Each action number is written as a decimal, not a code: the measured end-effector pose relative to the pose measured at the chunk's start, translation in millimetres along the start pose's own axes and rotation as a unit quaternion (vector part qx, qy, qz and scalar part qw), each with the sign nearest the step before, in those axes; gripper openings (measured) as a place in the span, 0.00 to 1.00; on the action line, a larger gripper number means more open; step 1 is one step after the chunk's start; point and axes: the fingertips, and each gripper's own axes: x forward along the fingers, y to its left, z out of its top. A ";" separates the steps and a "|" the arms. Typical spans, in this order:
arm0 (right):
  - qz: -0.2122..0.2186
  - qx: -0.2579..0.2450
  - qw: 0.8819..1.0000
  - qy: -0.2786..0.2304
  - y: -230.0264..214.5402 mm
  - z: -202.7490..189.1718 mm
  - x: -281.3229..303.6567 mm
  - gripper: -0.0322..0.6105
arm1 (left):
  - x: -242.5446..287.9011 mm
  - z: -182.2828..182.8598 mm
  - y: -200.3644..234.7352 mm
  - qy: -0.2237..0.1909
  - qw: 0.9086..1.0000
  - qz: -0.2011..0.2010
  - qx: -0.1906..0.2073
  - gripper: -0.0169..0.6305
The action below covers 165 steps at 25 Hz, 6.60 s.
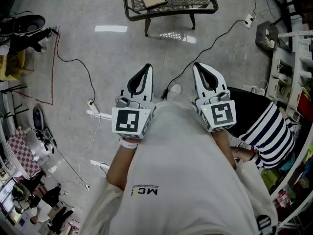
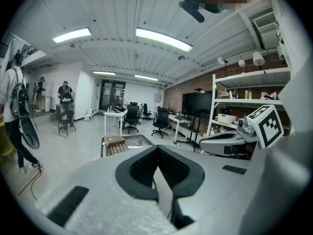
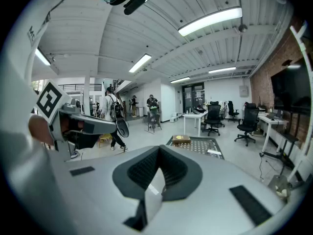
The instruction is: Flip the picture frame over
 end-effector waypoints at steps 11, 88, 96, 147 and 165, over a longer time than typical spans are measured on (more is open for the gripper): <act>-0.017 0.003 1.000 -0.022 7.3 4.3 -5.6 0.07 | -11.9 -3.3 -0.4 0.006 1.000 -0.002 -0.007 0.06; 0.034 0.049 0.995 0.076 -152.8 12.8 404.8 0.08 | 365.7 -67.8 229.0 0.197 0.966 -0.149 0.073 0.07; 0.041 0.063 0.993 0.085 -145.1 -16.0 416.7 0.08 | 377.1 -115.0 226.8 0.222 0.954 -0.175 0.100 0.07; 0.034 0.105 0.988 0.106 -156.3 -70.0 430.2 0.07 | 421.4 -279.4 232.5 0.365 0.874 -0.236 0.215 0.11; 0.040 0.092 0.990 0.103 -150.6 -65.5 429.8 0.08 | 422.0 -252.0 221.9 0.331 0.912 -0.220 0.101 0.11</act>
